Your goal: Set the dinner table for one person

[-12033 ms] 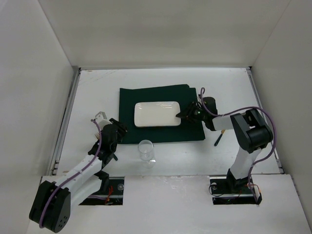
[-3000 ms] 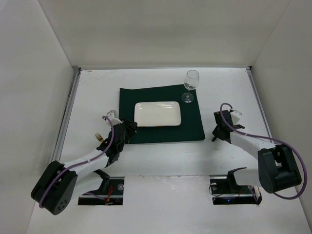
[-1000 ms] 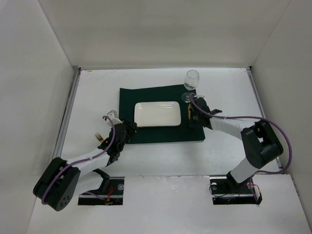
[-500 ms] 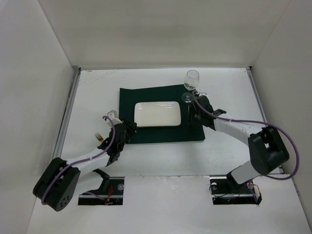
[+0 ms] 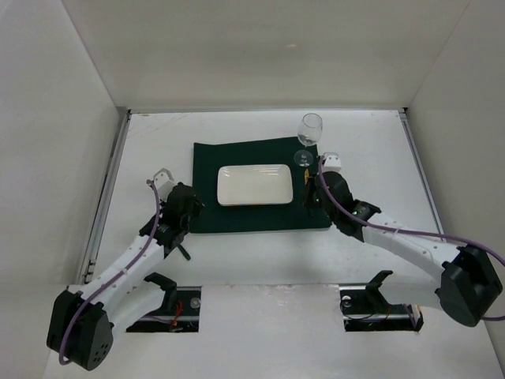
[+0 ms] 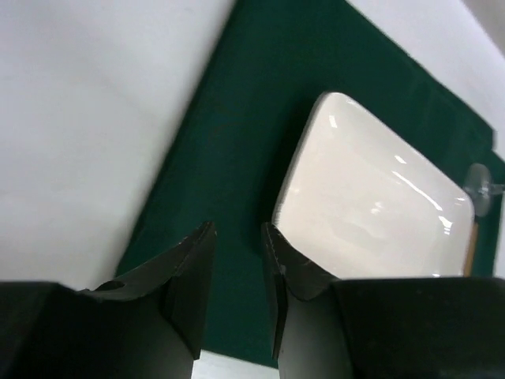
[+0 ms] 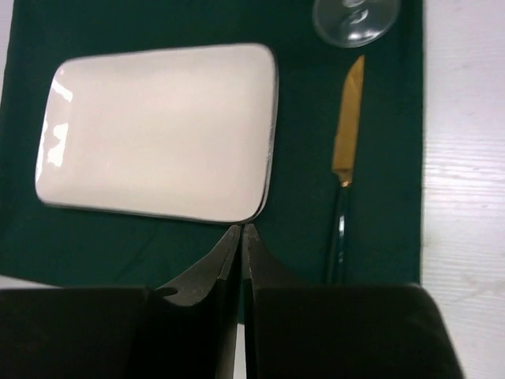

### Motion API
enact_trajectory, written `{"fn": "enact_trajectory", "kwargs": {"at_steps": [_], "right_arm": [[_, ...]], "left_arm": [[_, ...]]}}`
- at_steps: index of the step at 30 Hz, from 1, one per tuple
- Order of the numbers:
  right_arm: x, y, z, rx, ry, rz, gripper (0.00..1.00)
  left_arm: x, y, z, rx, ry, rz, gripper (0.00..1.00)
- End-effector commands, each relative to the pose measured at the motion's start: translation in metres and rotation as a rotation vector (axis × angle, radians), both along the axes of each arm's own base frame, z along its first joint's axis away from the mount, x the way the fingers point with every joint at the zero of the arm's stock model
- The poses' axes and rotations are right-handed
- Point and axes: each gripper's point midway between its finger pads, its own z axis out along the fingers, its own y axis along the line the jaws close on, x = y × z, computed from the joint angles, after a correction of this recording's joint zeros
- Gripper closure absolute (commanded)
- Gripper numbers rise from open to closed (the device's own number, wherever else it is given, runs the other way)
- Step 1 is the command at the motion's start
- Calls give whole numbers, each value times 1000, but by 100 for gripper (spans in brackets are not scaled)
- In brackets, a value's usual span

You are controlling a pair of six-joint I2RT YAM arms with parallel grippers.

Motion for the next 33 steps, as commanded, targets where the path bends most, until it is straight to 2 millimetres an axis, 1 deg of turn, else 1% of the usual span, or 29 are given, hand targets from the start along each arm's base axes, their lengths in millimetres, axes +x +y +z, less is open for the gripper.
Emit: {"fn": "enact_trajectory", "kwargs": {"at_steps": [1,4,6,8,11,15,21,24,30,33], "right_arm": [[8,13,14,50,-101,10,90],[8,18,8,78,-101,13,84],[2,26,9,94,-108,38,80],[-2,27,11,111,-123,46,78],[-6,25,9,127,-125,44,75],[-7,25,5,126,-114,43,74],[-7,27,4,125,-108,50,73],[-7,26,4,126,-110,49,73],[-8,24,7,129,-117,44,72],[-10,22,10,136,-125,45,72]], "left_arm": [[-48,42,-19,157,230,88,73],[-88,64,-28,187,402,167,73],[-111,72,-34,172,492,217,72],[-123,73,-42,149,539,251,71],[-135,68,-61,117,617,267,71],[-135,58,-81,84,651,254,71],[-139,60,-91,93,670,264,72],[-141,58,-101,76,682,258,73],[-133,55,-101,72,665,244,77],[-132,55,-100,81,663,229,85]]}}
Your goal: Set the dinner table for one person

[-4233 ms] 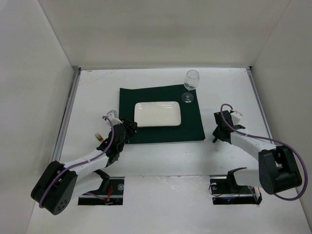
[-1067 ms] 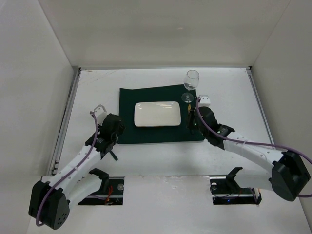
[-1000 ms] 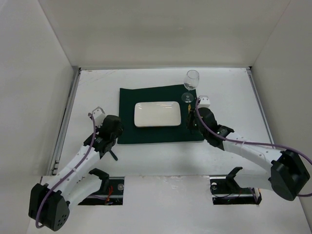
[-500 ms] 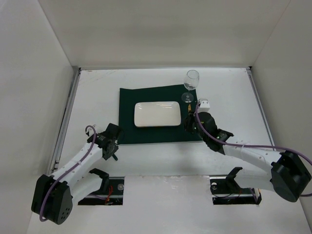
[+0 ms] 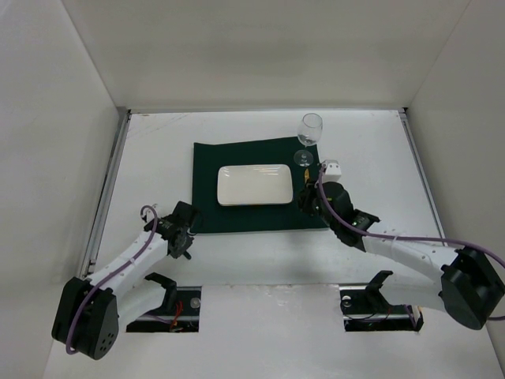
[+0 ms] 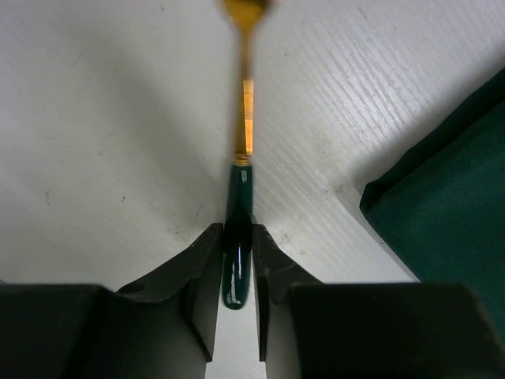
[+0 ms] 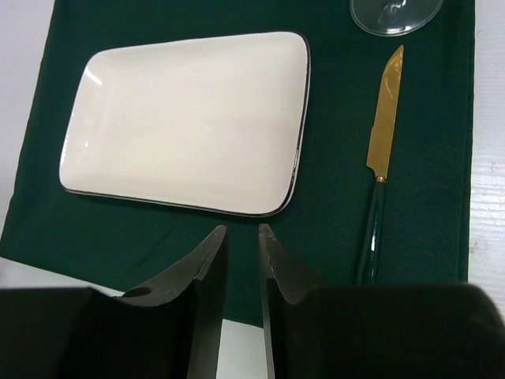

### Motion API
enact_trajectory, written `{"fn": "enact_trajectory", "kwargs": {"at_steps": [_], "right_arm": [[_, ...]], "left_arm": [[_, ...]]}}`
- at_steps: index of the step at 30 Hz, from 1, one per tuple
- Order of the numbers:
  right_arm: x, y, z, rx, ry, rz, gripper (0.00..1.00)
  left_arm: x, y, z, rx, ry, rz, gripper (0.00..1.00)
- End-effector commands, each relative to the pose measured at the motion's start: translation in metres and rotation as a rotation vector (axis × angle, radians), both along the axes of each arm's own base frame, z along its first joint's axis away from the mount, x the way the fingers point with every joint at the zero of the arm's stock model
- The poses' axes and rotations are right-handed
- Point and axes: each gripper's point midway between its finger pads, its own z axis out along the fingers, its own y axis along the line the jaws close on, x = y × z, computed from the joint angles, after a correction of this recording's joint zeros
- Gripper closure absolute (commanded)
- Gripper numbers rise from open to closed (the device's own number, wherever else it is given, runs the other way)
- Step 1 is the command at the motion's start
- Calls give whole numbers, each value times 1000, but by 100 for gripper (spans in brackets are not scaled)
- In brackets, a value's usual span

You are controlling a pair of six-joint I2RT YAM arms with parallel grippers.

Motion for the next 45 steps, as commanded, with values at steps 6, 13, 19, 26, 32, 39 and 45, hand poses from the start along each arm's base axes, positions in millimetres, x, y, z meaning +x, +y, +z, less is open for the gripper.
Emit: {"fn": "enact_trajectory", "kwargs": {"at_steps": [6,13,19,26,32,39,45], "right_arm": [[2,-2,28,79,-75,-17,71],[2,-3,26,78,-73,-21,71],[2,-4,25,81,-70,-27,71],[3,-4,21,73,-62,-32,72],[4,-3,19,71,-59,-31,72],[4,-2,18,63,-56,-26,72],[4,-2,18,64,-57,-26,72]], "left_arm": [[9,8,33,1,-107,-21,94],[75,-33,90,87,-246,-334,94],[123,-79,89,264,-157,-670,93],[143,-82,66,324,-79,-756,93],[152,-92,47,289,-58,-783,93],[157,-89,44,304,-47,-767,92],[162,-85,34,319,-27,-750,92]]}}
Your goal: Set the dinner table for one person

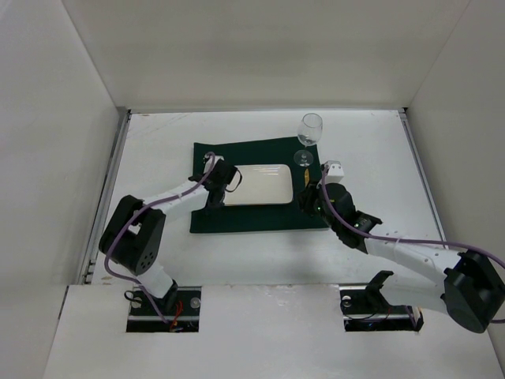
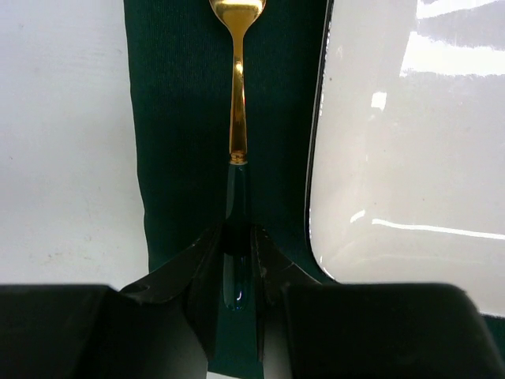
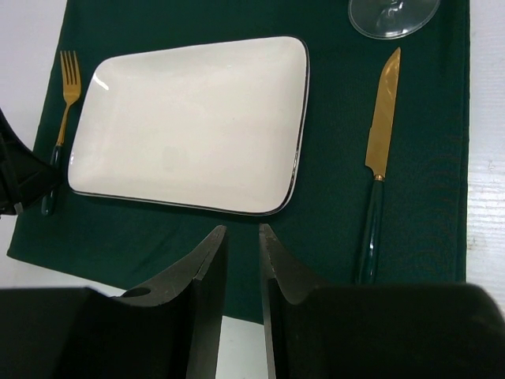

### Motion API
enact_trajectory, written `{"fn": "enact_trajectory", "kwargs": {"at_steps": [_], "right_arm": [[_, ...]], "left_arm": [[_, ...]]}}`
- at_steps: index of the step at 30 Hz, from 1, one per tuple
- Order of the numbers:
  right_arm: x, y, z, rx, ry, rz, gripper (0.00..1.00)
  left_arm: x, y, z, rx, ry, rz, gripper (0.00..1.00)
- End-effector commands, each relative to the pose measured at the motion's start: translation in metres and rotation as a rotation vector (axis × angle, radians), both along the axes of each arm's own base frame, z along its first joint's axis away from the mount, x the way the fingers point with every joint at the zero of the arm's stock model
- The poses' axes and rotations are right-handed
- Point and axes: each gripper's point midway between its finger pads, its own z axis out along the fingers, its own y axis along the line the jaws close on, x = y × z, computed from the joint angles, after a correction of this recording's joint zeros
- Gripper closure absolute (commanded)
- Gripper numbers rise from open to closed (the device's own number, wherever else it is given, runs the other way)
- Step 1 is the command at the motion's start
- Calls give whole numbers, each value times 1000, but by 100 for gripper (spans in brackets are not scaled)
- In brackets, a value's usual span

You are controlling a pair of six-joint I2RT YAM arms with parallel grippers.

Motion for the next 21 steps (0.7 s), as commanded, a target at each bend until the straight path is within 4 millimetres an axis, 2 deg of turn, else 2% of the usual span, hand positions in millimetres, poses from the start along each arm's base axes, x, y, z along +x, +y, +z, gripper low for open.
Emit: {"fn": "enact_trajectory", "kwargs": {"at_steps": [1,9,12,16,21], "right_arm": [[7,1,13,37,-43,-19,72],[8,2,10,30,-36,-19,72],[9,3,10,29,-35,-19,71],[9,2,10,30,-38,-18,68],[9,0,9,31,-35,-31,64]], "left_arm": [[14,-1,7,14,-22,-7,92],[17,5,-4,32,-1,7,91],[15,4,-3,35,-6,6,83],[14,3,10,30,-44,14,68],[14,-1,40,-22,-123,23,58]]}}
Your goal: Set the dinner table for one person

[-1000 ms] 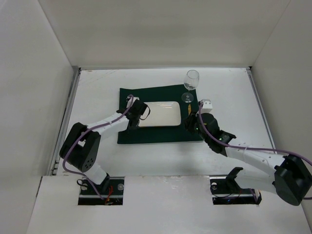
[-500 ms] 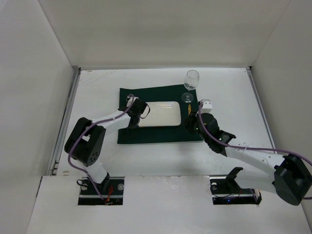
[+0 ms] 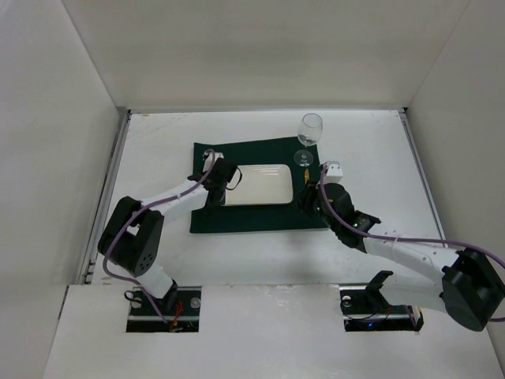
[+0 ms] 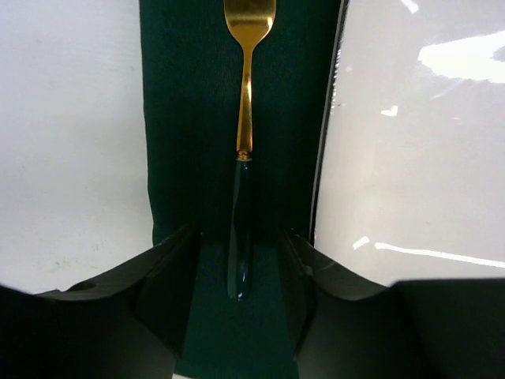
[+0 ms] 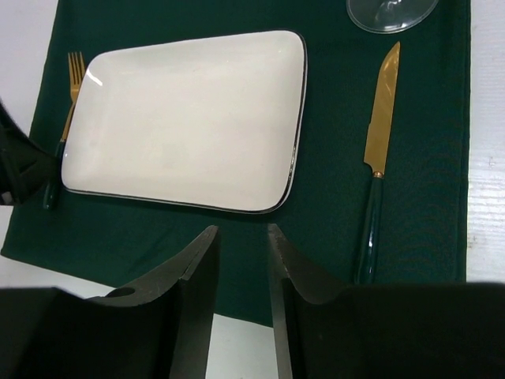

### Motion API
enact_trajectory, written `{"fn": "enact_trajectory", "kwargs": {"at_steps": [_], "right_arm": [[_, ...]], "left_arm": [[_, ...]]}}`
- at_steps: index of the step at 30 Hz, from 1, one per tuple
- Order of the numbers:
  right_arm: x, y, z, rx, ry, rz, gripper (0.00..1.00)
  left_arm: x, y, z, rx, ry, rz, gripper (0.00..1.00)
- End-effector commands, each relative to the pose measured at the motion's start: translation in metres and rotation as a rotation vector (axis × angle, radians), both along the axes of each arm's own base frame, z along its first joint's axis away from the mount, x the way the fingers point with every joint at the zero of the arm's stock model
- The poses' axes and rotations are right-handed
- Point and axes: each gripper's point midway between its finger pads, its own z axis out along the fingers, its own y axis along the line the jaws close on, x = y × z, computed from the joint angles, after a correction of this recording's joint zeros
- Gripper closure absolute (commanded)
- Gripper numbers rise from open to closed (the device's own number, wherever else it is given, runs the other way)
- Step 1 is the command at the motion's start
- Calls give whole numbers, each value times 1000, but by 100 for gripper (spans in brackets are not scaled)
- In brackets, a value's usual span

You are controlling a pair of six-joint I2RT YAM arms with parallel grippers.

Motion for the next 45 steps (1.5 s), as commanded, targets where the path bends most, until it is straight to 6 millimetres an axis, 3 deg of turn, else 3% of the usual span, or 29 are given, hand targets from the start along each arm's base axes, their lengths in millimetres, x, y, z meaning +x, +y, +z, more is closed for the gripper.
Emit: {"fn": "enact_trajectory", "kwargs": {"at_steps": [1,7,12,19,23,26,31,45], "right_arm": [[10,-3,13,37,-48,-44,62],[14,-32,30,60,-136,-173,55],[15,-73,40,122,-193,-330,52],[12,-151,37,273,-243,-602,44],[7,-174,33,332,-259,-678,41],[7,-180,30,342,-260,-698,40],[13,-170,26,327,-228,-663,39],[12,-154,34,371,-229,-580,38]], "left_arm": [[5,-6,45,-67,-118,11,58],[-6,-1,88,-232,-281,103,61],[-34,23,105,-394,-417,224,61],[-81,77,109,-543,-571,417,59],[-98,103,93,-549,-576,547,56],[-102,111,73,-539,-516,625,53],[-98,107,47,-561,-421,664,53],[-88,116,52,-593,-489,683,54]]}}
